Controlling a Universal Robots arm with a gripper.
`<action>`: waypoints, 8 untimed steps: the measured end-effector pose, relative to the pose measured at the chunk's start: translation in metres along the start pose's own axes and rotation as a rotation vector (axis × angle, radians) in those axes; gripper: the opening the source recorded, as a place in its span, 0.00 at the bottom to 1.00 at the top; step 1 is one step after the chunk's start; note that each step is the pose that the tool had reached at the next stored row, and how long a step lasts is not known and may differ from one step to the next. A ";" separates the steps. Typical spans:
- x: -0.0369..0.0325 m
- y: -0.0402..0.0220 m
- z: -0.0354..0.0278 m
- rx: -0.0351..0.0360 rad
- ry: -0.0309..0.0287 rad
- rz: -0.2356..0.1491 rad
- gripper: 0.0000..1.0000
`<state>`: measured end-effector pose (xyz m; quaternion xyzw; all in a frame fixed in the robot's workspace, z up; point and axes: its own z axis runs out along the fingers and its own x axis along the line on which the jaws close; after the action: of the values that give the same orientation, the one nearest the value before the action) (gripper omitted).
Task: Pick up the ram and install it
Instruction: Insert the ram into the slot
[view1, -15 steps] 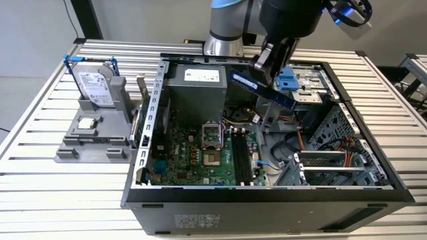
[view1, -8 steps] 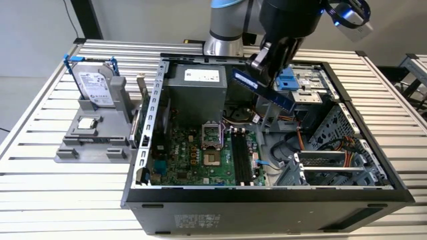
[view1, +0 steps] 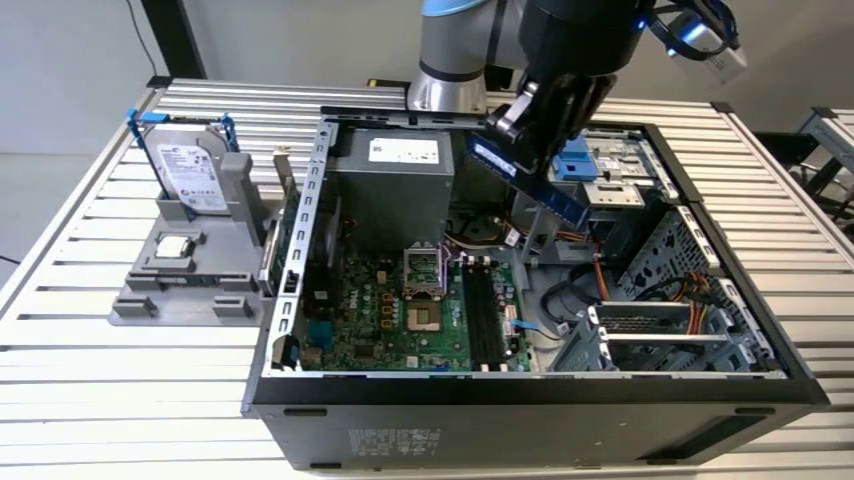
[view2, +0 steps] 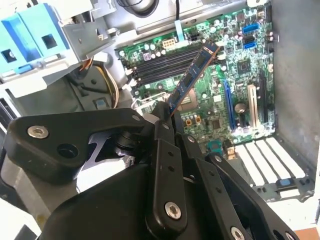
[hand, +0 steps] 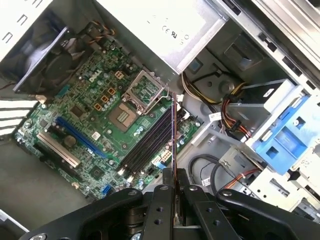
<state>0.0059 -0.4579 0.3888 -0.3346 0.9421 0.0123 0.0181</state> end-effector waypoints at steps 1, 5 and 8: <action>0.0000 0.0000 0.0000 0.0006 -0.0001 0.012 0.00; 0.0000 0.0000 0.0000 0.0027 -0.0007 0.062 0.00; 0.0000 0.0000 0.0000 0.0041 -0.0010 0.095 0.00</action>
<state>0.0059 -0.4579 0.3888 -0.2892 0.9570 0.0114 0.0186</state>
